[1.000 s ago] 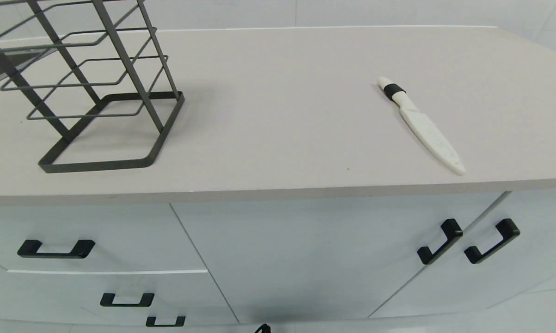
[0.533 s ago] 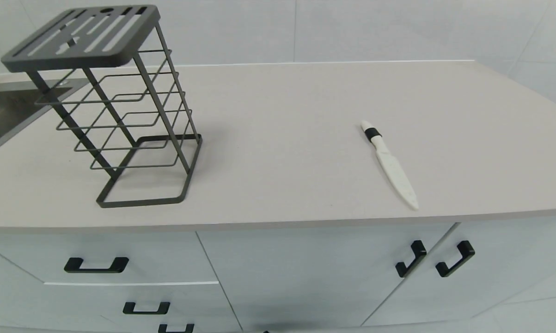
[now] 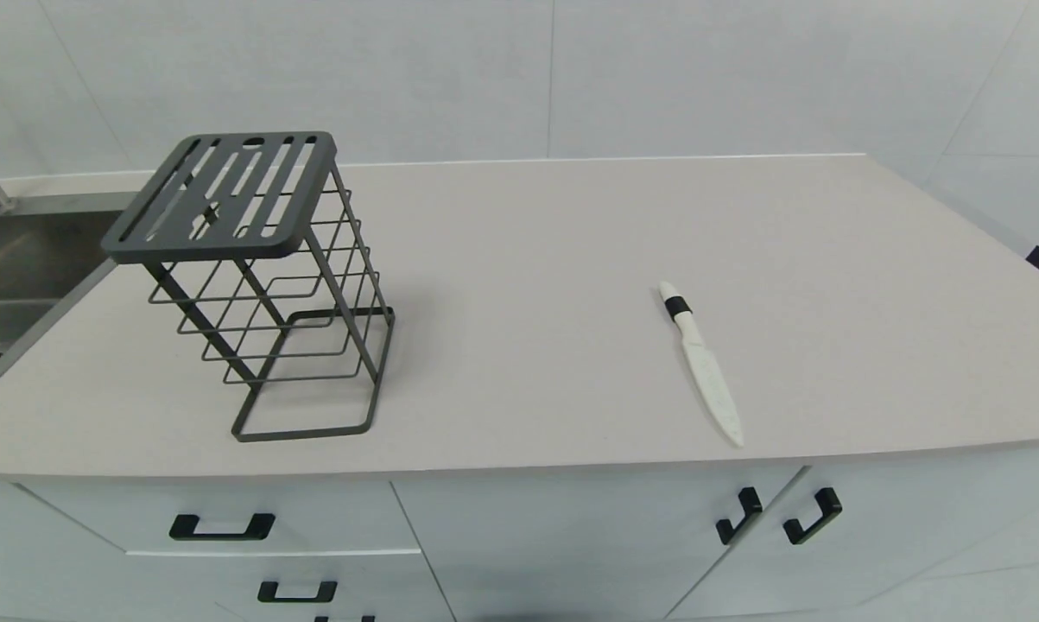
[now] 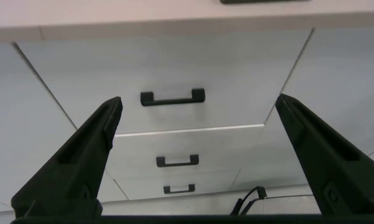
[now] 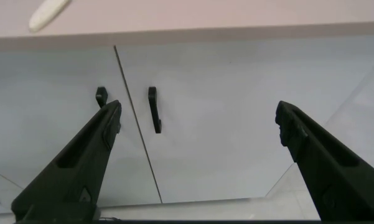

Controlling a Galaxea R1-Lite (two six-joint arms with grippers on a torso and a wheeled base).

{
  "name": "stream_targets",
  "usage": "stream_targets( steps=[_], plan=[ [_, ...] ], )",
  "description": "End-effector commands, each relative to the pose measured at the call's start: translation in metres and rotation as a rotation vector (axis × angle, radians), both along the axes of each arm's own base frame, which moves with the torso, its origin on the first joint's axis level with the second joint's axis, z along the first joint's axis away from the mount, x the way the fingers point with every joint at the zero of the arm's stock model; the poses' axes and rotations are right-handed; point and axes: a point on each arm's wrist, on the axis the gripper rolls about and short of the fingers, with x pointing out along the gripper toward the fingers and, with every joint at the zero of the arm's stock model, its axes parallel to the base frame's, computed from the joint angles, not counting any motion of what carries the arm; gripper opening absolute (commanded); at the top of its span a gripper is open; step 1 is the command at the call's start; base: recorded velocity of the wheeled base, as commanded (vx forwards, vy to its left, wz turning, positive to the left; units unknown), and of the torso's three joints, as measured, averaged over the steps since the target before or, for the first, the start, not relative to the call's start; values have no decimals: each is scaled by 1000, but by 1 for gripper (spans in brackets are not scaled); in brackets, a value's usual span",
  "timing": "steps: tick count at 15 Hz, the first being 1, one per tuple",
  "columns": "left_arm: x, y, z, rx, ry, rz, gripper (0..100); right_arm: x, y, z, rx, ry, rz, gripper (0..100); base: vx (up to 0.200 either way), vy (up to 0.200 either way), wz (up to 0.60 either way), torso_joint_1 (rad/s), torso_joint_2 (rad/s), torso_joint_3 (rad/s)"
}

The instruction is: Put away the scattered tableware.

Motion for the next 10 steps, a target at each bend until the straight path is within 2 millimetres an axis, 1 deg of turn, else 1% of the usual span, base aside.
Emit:
stream_targets(
  steps=[1,6,8,10],
  plan=[
    [0,0,0,0,3,0,100,0,0,0,0,1,0,100,0,0,0,295,-510,-251],
    [0,0,0,0,3,0,100,0,0,0,2,0,-2,100,0,0,0,275,-513,-242],
    [0,0,0,2,4,0,100,0,0,0,0,1,-2,100,0,0,0,105,-208,-95],
    [0,0,0,2,3,0,100,0,0,0,0,1,-2,100,0,0,0,23,-40,-21]
  ],
)
